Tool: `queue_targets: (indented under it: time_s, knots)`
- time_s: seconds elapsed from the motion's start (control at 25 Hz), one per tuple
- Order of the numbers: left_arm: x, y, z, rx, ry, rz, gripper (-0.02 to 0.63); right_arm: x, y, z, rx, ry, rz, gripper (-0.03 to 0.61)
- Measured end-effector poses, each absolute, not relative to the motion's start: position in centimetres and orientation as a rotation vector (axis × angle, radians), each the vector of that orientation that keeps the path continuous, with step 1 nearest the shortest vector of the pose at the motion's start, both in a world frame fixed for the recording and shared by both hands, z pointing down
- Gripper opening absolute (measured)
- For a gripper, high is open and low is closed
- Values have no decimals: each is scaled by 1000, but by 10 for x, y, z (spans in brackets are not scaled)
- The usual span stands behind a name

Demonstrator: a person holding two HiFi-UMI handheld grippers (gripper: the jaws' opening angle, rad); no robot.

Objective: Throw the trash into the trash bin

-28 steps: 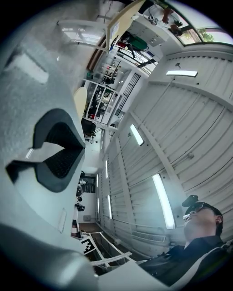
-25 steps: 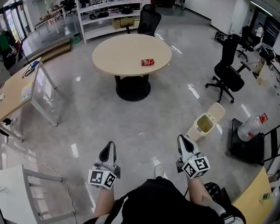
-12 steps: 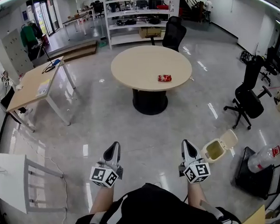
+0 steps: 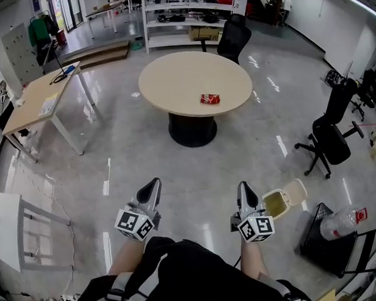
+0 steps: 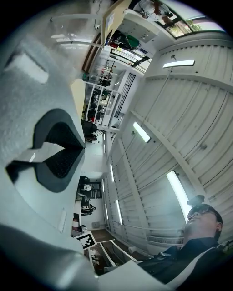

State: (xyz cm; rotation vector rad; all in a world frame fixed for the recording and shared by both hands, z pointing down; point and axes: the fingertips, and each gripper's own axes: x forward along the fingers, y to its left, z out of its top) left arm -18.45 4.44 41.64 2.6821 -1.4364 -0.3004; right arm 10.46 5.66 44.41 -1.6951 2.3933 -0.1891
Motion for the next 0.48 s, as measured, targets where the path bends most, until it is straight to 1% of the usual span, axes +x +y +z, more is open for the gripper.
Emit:
queue_targets:
  time_s: [0.28, 0.48]
  knots:
    - [-150, 27, 429, 2751, -1342, -173, 0, 136, 50, 483, -1764, 2356, -321, 3]
    - [-130, 2, 432, 2802, -1309, -148, 0, 150, 41, 490, -1811, 2328, -329, 3]
